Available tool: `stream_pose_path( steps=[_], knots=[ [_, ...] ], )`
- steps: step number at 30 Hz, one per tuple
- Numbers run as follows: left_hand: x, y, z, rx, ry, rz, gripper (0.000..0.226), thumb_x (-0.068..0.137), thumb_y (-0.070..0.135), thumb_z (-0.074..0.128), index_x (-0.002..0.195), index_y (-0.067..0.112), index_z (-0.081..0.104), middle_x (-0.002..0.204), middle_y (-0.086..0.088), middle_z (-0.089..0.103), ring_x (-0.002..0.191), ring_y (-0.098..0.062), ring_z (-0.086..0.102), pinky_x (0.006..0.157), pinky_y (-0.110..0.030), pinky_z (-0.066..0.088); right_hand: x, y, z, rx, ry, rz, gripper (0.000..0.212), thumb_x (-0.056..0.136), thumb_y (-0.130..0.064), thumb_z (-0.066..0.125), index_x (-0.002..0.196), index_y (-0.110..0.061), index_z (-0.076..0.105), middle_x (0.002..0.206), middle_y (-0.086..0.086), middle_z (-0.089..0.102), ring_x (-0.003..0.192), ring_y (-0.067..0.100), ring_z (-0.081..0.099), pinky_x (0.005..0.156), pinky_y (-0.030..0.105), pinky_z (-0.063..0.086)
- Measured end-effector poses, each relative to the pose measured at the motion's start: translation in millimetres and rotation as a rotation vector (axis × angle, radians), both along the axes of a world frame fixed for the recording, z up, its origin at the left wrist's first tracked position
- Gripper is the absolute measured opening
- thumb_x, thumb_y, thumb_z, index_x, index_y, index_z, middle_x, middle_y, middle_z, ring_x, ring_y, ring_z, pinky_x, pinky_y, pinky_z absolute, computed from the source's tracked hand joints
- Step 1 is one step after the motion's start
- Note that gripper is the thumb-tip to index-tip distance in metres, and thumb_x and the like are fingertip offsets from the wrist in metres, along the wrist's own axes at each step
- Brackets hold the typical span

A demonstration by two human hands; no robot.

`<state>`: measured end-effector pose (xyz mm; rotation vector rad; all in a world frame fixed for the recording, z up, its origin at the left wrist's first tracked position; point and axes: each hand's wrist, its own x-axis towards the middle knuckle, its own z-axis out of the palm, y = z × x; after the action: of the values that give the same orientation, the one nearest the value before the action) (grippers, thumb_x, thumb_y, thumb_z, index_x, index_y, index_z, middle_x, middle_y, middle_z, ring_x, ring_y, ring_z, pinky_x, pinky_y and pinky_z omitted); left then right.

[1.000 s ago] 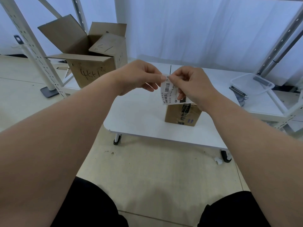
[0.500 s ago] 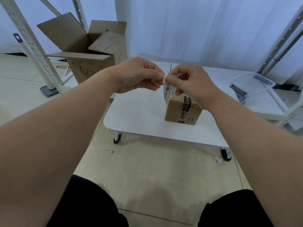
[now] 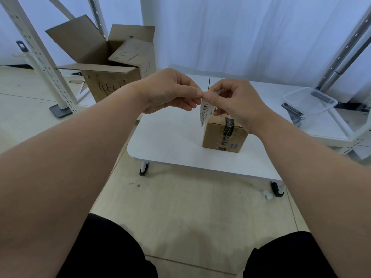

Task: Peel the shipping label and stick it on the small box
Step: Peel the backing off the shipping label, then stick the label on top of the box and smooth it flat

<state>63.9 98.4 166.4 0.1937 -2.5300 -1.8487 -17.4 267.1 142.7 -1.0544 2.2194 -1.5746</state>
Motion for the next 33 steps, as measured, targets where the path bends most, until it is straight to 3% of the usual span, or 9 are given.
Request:
stream_pose_path(
  steps=[9,14,16,20,24,27,29,31,33],
  knots=[
    [-2,4,2,-0.128,0.028,0.019,0.008,0.087,0.01,0.064,0.083,0.004,0.069,0.067,0.001,0.07,0.065,-0.006,0.065,0.067,-0.018,0.055,0,2,1,0.04,0.019,-0.006,0.009,0.085,-0.022,0.07,0.081,-0.014,0.069,0.077,0.003,0.067,0.071,0.009,0.063,0.062,0.02,0.056],
    [-6,7,-1,-0.364,0.138,0.195,0.015,0.09,0.01,0.048,0.076,0.015,0.052,0.075,0.001,0.06,0.07,-0.009,0.058,0.06,-0.014,0.049,-4,0,-1,0.187,0.061,-0.045,0.008,0.086,-0.019,0.069,0.079,-0.021,0.069,0.077,-0.007,0.068,0.067,0.004,0.06,0.064,0.015,0.049],
    [-10,3,-5,-0.39,0.175,0.356,0.014,0.091,0.015,0.042,0.079,0.018,0.048,0.081,-0.003,0.06,0.073,-0.015,0.057,0.062,-0.022,0.049,-7,3,-3,0.204,-0.006,-0.07,0.011,0.084,-0.018,0.071,0.073,-0.02,0.068,0.079,-0.005,0.07,0.069,0.003,0.063,0.067,0.015,0.049],
    [-11,-8,-14,-0.381,0.211,0.552,0.009,0.098,0.021,0.035,0.099,0.016,0.042,0.096,-0.011,0.058,0.085,-0.026,0.058,0.077,-0.045,0.053,-7,9,0,0.166,-0.229,-0.041,0.007,0.085,-0.014,0.07,0.078,-0.011,0.07,0.048,-0.012,0.059,0.039,0.002,0.041,0.042,0.013,0.035],
    [-7,-5,-21,-0.688,0.347,0.538,0.019,0.101,0.023,0.032,0.109,0.008,0.042,0.084,-0.016,0.057,0.076,-0.036,0.058,0.068,-0.053,0.049,-9,10,2,0.112,-0.536,0.097,0.004,0.086,-0.008,0.065,0.086,-0.004,0.068,0.055,-0.003,0.067,0.043,0.005,0.05,0.043,0.014,0.045],
    [-8,-5,-25,-0.801,0.348,0.517,0.022,0.101,0.024,0.032,0.112,0.007,0.042,0.088,-0.018,0.061,0.076,-0.038,0.058,0.065,-0.052,0.05,-8,12,0,0.188,-0.612,0.18,0.008,0.087,-0.006,0.063,0.09,-0.001,0.068,0.065,0.005,0.072,0.048,0.007,0.059,0.046,0.016,0.051],
    [-8,-4,-28,-0.849,0.294,0.505,0.025,0.099,0.026,0.039,0.117,0.009,0.042,0.1,-0.015,0.061,0.086,-0.036,0.058,0.074,-0.05,0.05,-9,12,-2,0.215,-0.618,0.152,0.011,0.085,-0.008,0.065,0.091,0.001,0.069,0.07,0.008,0.072,0.048,0.008,0.06,0.046,0.017,0.052],
    [-9,-3,-30,-1.094,0.27,0.483,0.04,0.092,0.029,0.053,0.128,0.014,0.042,0.122,-0.012,0.05,0.108,-0.033,0.05,0.093,-0.044,0.038,-10,9,-4,0.197,-0.62,0.046,0.013,0.083,-0.009,0.069,0.092,0.002,0.069,0.073,0.012,0.072,0.048,0.01,0.06,0.046,0.018,0.053],
    [-11,1,-30,-1.272,0.338,0.338,0.046,0.088,0.029,0.061,0.129,0.017,0.045,0.129,-0.01,0.043,0.117,-0.03,0.042,0.099,-0.039,0.029,-11,6,-6,0.146,-0.623,-0.085,0.01,0.083,-0.008,0.07,0.087,0.0,0.068,0.075,0.015,0.07,0.047,0.011,0.061,0.046,0.019,0.054]
  ],
)
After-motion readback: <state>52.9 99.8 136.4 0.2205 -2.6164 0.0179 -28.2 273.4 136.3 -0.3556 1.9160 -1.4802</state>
